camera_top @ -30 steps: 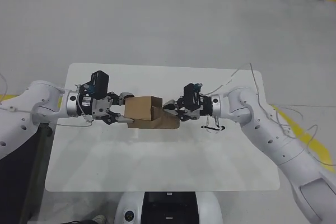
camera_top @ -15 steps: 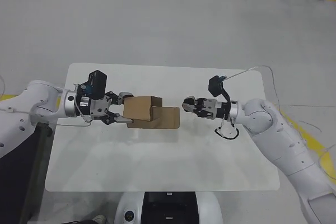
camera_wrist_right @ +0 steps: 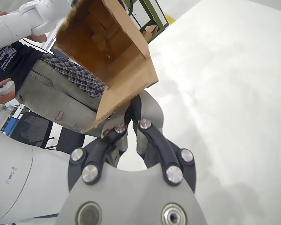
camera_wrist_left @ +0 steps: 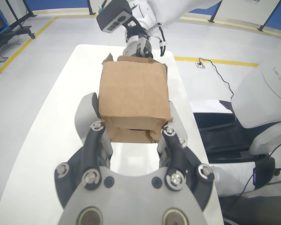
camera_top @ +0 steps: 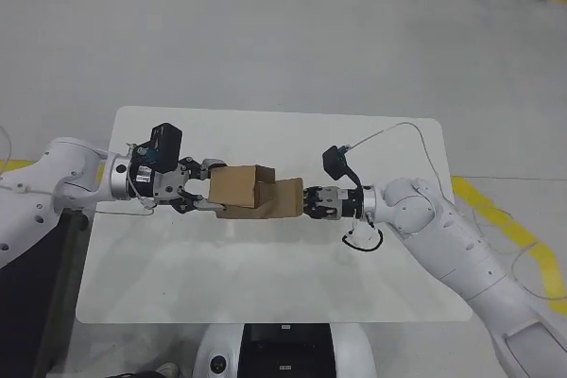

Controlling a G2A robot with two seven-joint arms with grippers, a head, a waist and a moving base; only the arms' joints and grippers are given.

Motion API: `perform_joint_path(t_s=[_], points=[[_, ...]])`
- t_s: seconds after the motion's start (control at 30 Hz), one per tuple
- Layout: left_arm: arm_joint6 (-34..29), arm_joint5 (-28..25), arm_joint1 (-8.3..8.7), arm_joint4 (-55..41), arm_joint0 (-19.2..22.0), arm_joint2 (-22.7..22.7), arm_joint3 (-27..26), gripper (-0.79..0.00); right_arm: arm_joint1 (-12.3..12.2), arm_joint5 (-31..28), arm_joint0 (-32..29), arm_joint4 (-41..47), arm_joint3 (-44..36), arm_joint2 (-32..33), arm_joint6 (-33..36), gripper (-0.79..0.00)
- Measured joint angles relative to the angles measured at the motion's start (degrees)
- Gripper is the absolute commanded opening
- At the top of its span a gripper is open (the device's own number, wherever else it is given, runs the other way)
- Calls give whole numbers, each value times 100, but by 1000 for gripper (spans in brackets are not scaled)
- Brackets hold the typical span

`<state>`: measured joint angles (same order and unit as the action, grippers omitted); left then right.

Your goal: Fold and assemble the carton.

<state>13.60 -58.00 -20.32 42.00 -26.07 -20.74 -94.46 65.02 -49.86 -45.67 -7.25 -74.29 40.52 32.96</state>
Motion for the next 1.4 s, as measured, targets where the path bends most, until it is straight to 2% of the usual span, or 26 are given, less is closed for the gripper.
perform_joint_path(t_s=[0.5, 0.7, 0.9, 1.07, 1.23, 1.4], points=[[-302, 0, -60, -78, 54, 135, -34, -529, 143, -51, 208, -639, -252, -47, -95, -785], [-284, 0, -35, -87, 65, 135, -49, -523, 179, -53, 223, -730, -145, -29, -158, -785], [-151, 0, 24, -72, 36, 82, -7, -517, 116, 71, 64, -931, -51, 207, -258, -785], [-93, 0, 61, -49, -4, 57, -26, -517, 0, 253, -56, -1443, -183, 603, -399, -785], [-115, 0, 81, -1, -43, 76, -106, -514, -74, 185, -152, -2227, -612, 1013, -941, -785], [-132, 0, 72, 20, -46, 104, -181, -517, -10, 170, -91, -2497, -700, 886, -1069, -785]])
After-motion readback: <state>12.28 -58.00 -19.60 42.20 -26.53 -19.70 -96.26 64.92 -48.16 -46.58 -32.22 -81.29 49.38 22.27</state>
